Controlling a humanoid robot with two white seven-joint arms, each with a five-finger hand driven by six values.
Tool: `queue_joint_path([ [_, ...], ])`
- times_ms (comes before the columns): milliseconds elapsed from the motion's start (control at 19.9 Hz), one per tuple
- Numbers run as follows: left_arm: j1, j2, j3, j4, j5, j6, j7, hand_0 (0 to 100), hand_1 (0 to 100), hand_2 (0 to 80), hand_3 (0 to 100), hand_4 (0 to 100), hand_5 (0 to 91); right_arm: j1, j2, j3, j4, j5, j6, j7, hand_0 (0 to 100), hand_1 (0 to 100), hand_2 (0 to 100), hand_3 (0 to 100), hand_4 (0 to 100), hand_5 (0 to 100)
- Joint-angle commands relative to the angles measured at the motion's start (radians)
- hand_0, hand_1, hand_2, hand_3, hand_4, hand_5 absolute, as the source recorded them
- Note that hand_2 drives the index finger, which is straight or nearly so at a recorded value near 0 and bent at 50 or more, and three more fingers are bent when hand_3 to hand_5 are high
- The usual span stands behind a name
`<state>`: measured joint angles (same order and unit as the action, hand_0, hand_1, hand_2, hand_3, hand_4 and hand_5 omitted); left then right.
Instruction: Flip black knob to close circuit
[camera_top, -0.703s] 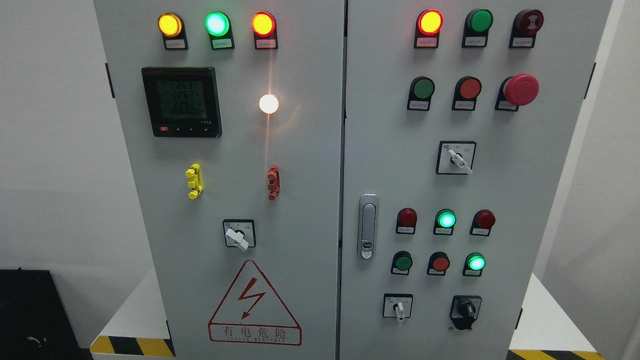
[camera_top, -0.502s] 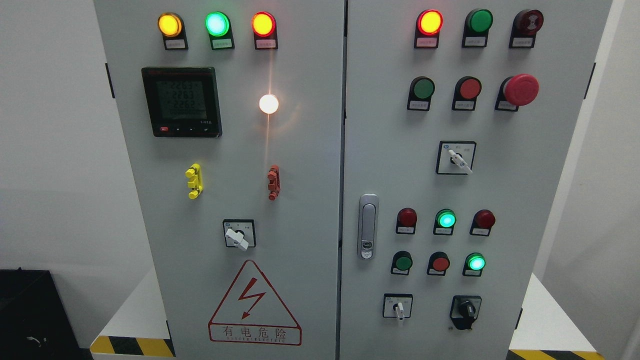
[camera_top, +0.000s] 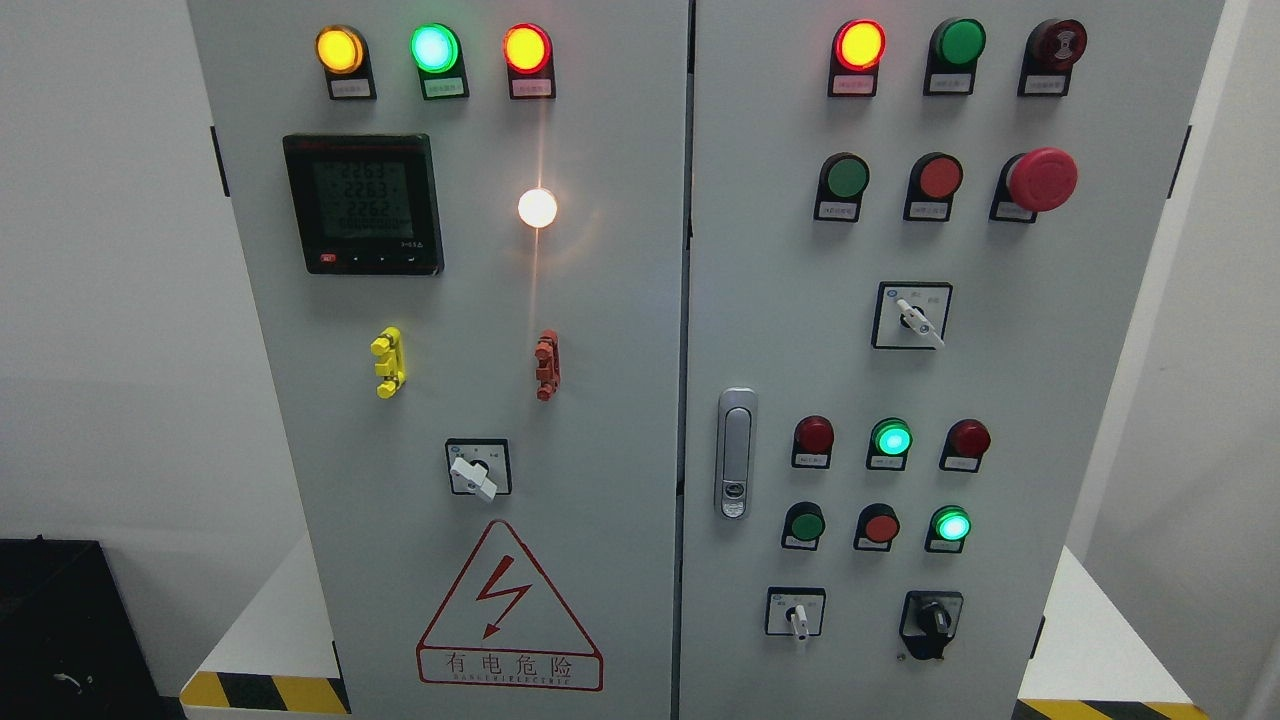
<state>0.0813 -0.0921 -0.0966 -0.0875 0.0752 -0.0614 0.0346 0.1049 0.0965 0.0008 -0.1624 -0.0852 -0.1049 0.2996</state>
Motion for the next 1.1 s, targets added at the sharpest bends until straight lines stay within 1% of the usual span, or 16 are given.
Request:
queue_joint_path([
  [0,0.0,0.0,0.0,0.0,0.0,0.0,0.001,12,56,0.0,0,0,0.0,-0.005,0.0,0.004,0.006,0.015,0.001,0.009,0,10,0,0,0,0],
  [100,0.0,0.0,0.0,0.0,0.0,0.0,0.001,12,56,0.0,0,0,0.0,-0.005,0.0,-0.008,0.004,0.054,0.001,0.01,0,10,0,0,0,0],
  [251,0.0,0.0,0.0,0.0,0.0,0.0,0.001,12,56,0.0,0,0,0.0,-0.007,0.002,-0.004,-0.003,0.061,0.004,0.006,0,10,0,0,0,0],
  [351,0.0,0.0,0.0,0.0,0.0,0.0,0.001,12,56,0.0,0,0,0.0,-0.013,0.002,-0.001,-0.035,0.065,0.016,0.006,0,10,0,0,0,0],
  [502,0.0,0.0,0.0,0.0,0.0,0.0,0.001,12,56,0.0,0,0,0.0,-0.013,0.003,-0.004,-0.126,0.143,0.066,0.007,0,10,0,0,0,0],
  [703,0.0,0.0,0.0,0.0,0.0,0.0,0.001,12,56,0.0,0,0,0.0,-0.013,0.003,-0.004,-0.251,0.28,0.112,0.003,0,11,0,0,0,0],
  [854,0.0,0.0,0.0,0.0,0.0,0.0,0.001,12,56,0.0,0,0,0.0,-0.011,0.0,-0.005,-0.345,0.373,0.149,-0.01,0,11,0,0,0,0],
  [904,0.0,0.0,0.0,0.0,0.0,0.0,0.001,12,56,0.0,0,0,0.0,-0.011,-0.003,-0.007,-0.377,0.399,0.158,-0.01,0,12,0,2,0,0],
  [954,0.0,0.0,0.0,0.0,0.0,0.0,0.001,12,56,0.0,0,0,0.0,-0.011,-0.003,-0.014,-0.417,0.424,0.171,-0.014,0,12,0,6,1,0],
  [1004,0.0,0.0,0.0,0.0,0.0,0.0,0.001,12,56,0.0,0,0,0.0,-0.011,-0.001,-0.028,-0.458,0.447,0.181,-0.028,0,12,0,11,7,0],
  [1054,0.0,0.0,0.0,0.0,0.0,0.0,0.001,12,56,0.0,0,0,0.0,-0.011,0.002,-0.048,-0.489,0.468,0.185,-0.036,0,12,0,14,10,0],
])
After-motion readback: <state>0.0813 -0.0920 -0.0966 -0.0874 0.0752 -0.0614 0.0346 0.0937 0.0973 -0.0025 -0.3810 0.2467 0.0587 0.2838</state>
